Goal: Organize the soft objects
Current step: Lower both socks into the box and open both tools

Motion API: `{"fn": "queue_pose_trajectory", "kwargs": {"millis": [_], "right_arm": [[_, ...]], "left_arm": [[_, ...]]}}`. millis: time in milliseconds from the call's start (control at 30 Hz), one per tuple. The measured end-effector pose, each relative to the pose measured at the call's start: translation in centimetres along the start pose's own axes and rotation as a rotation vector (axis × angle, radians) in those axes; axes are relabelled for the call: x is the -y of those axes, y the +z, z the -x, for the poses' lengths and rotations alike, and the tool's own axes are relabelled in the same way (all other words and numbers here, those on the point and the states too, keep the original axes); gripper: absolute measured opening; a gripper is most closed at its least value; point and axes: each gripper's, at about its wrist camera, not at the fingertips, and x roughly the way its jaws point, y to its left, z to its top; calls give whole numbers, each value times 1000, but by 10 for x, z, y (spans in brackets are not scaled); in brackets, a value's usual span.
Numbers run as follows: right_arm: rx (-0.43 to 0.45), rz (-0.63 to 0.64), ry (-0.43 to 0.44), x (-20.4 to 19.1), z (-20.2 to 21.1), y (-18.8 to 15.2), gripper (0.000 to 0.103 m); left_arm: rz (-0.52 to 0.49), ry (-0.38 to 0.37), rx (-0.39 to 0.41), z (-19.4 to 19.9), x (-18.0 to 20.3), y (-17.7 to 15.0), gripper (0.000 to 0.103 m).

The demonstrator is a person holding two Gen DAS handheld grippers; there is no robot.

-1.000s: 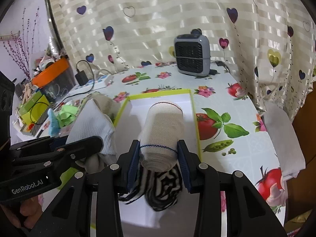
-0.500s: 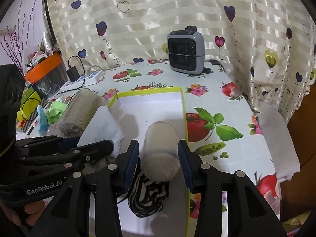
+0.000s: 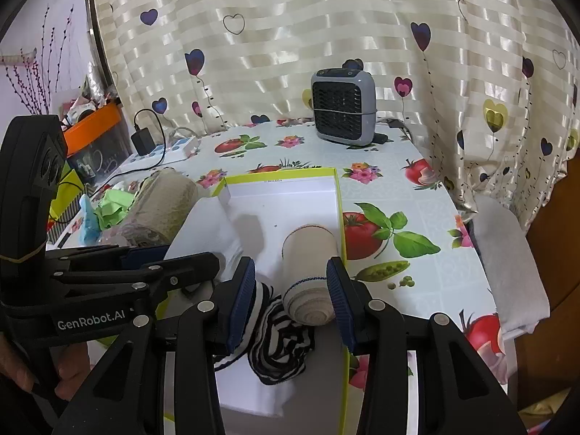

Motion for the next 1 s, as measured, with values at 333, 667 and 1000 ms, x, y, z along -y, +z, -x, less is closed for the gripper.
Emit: {"fn": "queue_pose_trajectory", "kwargs": {"millis": [333, 667, 1000], "right_arm": [[13, 4, 8, -4, 9, -1, 42], [40, 20, 6, -12, 27, -1, 43], [69, 63, 24, -34, 47, -3, 43]], "left_arm": [[-11, -13, 24, 11, 1, 4, 44], [21, -18, 59, 34, 0, -3, 44], [-32, 28, 102, 69, 9, -23, 44]]}}
